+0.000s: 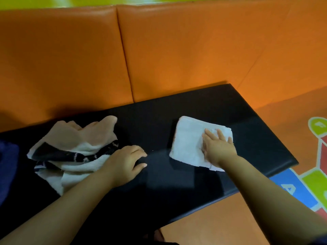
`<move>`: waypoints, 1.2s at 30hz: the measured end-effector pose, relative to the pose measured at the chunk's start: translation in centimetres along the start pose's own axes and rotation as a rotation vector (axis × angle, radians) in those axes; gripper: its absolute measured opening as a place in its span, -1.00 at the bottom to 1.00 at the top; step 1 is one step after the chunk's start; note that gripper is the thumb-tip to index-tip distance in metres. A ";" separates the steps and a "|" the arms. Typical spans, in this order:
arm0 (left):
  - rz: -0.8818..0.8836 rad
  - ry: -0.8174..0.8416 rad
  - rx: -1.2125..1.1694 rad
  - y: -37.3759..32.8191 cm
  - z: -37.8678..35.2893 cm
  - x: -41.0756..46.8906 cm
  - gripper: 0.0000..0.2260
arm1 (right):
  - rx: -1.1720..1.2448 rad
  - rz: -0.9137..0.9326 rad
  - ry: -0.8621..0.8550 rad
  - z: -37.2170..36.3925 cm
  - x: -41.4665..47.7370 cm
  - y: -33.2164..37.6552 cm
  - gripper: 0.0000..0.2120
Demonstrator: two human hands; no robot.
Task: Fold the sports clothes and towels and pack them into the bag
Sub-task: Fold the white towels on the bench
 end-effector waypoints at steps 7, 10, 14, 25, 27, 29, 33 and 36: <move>-0.010 -0.178 0.092 3.2 1.3 -5.6 -0.73 | 0.057 0.229 -0.478 2.0 -2.3 7.5 -0.69; 0.010 -0.306 0.171 4.9 1.9 -8.4 -0.77 | 0.199 0.451 -0.526 1.5 -4.2 12.8 -0.78; 0.192 -0.268 0.241 9.0 1.6 -12.6 -0.47 | 0.176 0.612 -0.409 -0.7 -5.9 18.9 -0.70; 0.334 -0.093 -0.100 12.1 3.4 -15.6 -0.61 | 0.110 0.539 -0.346 -2.7 -7.2 27.5 -0.72; 0.311 -0.102 -0.146 11.6 4.2 -15.5 -0.67 | 0.218 0.465 -0.356 -2.2 -7.1 27.1 -0.79; 0.313 -0.179 -0.244 10.7 5.5 -15.1 -0.74 | 0.368 0.400 -0.384 -1.1 -7.5 26.3 -0.81; 0.341 -0.369 -0.569 8.5 8.5 -13.6 -0.83 | 0.669 0.407 -0.521 1.9 -9.6 25.3 -0.75; 0.307 -0.483 -0.856 6.8 10.5 -12.5 -0.83 | 0.839 0.587 -0.360 3.4 -11.8 25.5 -0.61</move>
Point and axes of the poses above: each hand's wrist, its own x-axis towards the middle knuckle, its own z-axis out of the back of the hand, y = z × x, the point moved 1 cm from there along x, towards the middle knuckle, and after that the axes turned 4 degrees about y, right-handed, at the moved point
